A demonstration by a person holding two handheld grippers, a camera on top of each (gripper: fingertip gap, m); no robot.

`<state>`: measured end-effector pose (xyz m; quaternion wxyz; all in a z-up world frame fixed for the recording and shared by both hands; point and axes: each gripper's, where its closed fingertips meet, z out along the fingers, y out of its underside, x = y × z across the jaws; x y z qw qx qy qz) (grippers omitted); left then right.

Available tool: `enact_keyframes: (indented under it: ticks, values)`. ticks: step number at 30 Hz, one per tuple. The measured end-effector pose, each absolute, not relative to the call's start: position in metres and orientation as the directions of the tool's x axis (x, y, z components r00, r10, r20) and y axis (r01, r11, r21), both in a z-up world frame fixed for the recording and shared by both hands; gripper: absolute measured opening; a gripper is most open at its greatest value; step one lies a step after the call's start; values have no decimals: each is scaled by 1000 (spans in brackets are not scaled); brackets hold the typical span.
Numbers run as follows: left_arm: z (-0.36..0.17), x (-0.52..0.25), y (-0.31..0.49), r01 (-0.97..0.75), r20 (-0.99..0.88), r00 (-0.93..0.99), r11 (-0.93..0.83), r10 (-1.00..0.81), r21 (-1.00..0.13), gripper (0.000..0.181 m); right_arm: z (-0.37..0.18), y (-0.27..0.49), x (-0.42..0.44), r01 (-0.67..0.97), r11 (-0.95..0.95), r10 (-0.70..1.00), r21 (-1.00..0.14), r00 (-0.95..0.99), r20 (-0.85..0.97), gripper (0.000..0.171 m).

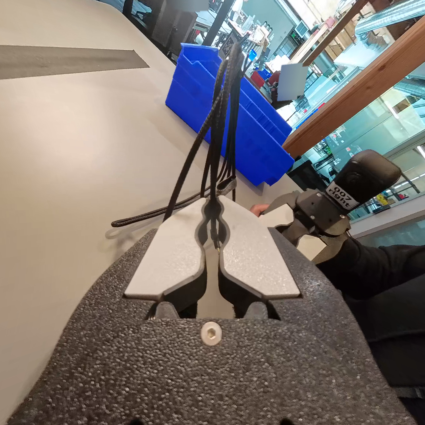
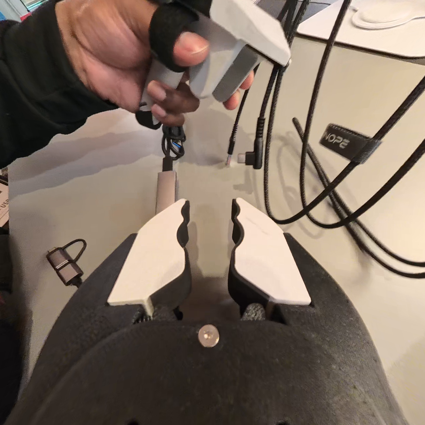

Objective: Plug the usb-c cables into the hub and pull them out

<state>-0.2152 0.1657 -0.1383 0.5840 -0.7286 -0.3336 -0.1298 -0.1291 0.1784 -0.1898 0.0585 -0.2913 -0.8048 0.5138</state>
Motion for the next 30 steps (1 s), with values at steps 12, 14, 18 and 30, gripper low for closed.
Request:
enact_keyframes:
  ticks: [12, 14, 18, 30]
  values:
    - [-141, -198, 189, 710, 680, 665, 21, 309, -703, 4, -184, 198, -147, 195, 408, 623, -892, -774, 116, 38]
    - [-140, -200, 188, 737, 719, 622, 77, 311, -671, 4, -183, 202, -148, 143, 446, 629, -884, -753, 195, 38]
    - [-141, -205, 183, 774, 780, 540, 178, 317, -608, 4, -183, 204, -144, 57, 507, 609, -860, -730, 310, 39]
    - [-146, -203, 181, 817, 874, 393, 329, 285, -474, 3, -179, 200, -154, -191, 686, 505, -702, -570, 649, 34]
